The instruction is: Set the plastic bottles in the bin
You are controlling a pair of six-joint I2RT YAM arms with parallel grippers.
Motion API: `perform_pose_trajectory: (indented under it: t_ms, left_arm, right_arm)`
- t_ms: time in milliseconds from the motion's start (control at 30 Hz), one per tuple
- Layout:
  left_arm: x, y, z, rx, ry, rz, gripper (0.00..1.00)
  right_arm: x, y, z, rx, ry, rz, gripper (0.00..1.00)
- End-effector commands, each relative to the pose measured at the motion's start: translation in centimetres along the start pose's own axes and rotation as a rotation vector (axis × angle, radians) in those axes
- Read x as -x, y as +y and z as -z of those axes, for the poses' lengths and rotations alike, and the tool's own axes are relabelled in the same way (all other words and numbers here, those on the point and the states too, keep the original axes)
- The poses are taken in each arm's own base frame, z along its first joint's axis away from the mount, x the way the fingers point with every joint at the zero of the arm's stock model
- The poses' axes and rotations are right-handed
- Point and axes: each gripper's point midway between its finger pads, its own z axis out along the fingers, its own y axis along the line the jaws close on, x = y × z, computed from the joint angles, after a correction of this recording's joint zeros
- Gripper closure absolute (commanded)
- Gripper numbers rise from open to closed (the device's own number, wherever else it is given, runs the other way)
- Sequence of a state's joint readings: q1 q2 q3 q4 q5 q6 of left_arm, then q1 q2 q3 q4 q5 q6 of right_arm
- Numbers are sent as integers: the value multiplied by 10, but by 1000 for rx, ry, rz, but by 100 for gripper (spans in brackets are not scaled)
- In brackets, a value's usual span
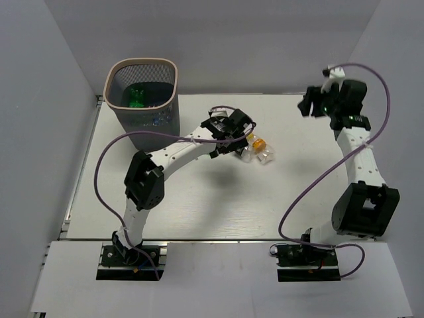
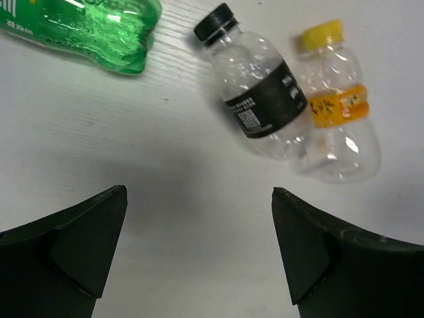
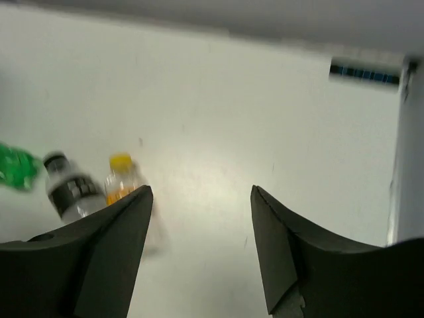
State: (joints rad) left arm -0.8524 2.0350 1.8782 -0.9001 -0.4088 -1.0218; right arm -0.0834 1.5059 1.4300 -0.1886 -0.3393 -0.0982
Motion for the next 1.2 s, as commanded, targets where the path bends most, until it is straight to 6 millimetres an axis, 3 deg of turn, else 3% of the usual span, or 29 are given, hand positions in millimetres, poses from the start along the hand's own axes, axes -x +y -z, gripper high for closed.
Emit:
perform_pose_trajectory:
  t_ms: [0,67,200,333,500,667,900,1000,1033,1067,1133,1167]
  left_arm:
    - [22,16,1,135,-67,204,0]
    - [25,23,-6,198,-68,285,2]
    - [42,34,-24,255,-127,364,4]
    - [62,30,-33,248,-171,382,4]
    - [57,47,-31,325,-177,366,1]
    - [62,73,-48,391,-182,431,0]
    - [62,78,-64,419,-179,486,0]
    - [65,65,-71,374,-170,498,0]
    - [75,52,-73,315,-189,496,0]
    - [75,39,-71,266,-174,350,6]
    - [85,17,-68,181,-194,269,11]
    - [87,15,-64,155,-183,126,21]
  right_arm:
    - [-31,1,35,42,53,-33,34]
    - [-48,3,45,50,70,-58,34]
    - [-62,1,59,70,76,-101,34]
    - [-76,-3,68,70,93,-121,34]
    - [-92,-11,75,70,112,-160,34]
    - [-97,-8,77,101,123,-213,35]
    - [-100,-16,88,96,116,-205,35]
    - [-102,-20,91,95,112,-215,35]
    - [-107,-22,92,89,118,-229,35]
    - [-108,-22,93,92,117,-233,35]
    - [-111,-26,93,93,118,-245,35]
    - [-112,-26,93,92,120,-252,35]
